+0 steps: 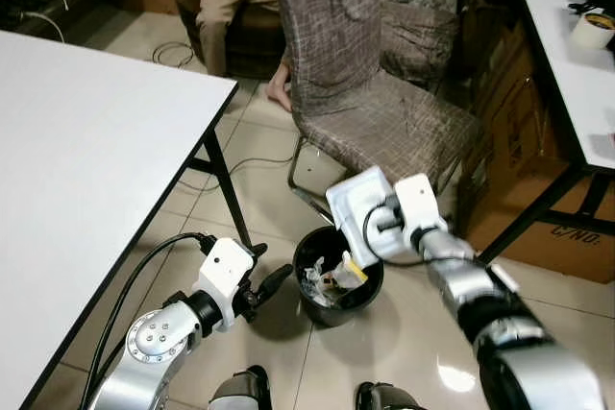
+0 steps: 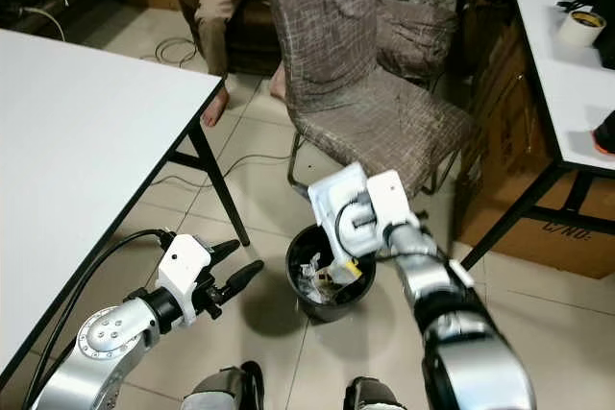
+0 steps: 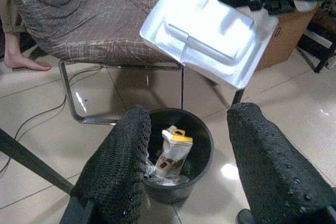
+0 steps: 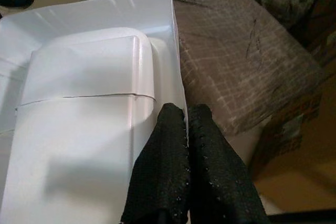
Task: Picking trash to rubbish bin
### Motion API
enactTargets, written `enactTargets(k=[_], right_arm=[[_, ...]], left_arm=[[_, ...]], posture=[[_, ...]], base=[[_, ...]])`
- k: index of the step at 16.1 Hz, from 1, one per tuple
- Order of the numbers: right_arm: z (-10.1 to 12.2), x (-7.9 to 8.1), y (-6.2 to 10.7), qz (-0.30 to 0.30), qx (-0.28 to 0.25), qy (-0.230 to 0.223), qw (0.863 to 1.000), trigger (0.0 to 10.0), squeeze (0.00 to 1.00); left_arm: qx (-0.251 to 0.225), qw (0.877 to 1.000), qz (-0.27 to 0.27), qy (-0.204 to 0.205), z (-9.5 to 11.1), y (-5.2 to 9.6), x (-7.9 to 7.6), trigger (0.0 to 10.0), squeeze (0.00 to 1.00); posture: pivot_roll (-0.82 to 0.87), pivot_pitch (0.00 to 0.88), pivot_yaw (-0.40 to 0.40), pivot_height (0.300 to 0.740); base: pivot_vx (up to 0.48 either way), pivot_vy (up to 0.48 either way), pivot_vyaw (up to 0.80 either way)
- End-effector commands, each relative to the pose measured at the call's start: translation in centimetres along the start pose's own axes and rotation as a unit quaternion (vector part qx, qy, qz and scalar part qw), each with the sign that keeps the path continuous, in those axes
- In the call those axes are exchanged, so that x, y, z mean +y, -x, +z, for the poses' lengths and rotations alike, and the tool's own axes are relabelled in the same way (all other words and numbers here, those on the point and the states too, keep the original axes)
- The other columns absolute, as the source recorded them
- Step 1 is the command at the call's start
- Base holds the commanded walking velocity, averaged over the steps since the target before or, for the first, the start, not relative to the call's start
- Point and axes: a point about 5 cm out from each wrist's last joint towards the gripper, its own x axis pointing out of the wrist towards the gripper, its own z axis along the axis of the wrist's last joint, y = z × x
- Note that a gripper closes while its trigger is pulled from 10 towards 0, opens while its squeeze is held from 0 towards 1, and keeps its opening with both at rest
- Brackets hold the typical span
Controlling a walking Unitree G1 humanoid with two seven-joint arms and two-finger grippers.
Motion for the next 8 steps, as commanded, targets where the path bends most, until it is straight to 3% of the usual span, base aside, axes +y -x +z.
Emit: enactTargets(k=[1, 6, 7, 8], right_arm=[[-0.1, -0.4, 0.0, -0.001, 0.004, 0.002, 1.000, 10.0, 0.00], [0.9, -0.9, -0.4, -0.017, -0.008, 0.024, 1.000, 10.0, 0.00], [1.7, -1.2, -0.5, -0.029, -0.031, 0.021, 0.999, 10.0, 0.09], [2.5, -1.6, -0.5, -0.040, -0.054, 0.011, 0.998, 10.0, 1.00]], left_arm=[[0.001, 1.000, -0.003, -0.001, 0.3, 0.4, 0.1, 10.0, 0.00], [0.013, 1.000, -0.003, -0.007, 0.3, 1.1, 0.1, 10.0, 0.00], [0.015, 1.000, -0.003, -0.008, 0.3, 1.3, 0.1, 10.0, 0.00], [0.016, 1.000, -0.003, -0.008, 0.4, 1.3, 0.1, 10.0, 0.00]], posture=[[0.01, 0.227, 0.007, 0.740], [0.03, 0.242, 0.016, 0.740], [0.03, 0.244, 0.019, 0.740], [0.03, 0.245, 0.020, 0.740]], base=[[0.000, 0.000, 0.00], [0.000, 0.000, 0.00], [0.000, 0.000, 0.00], [0.000, 0.000, 0.00]])
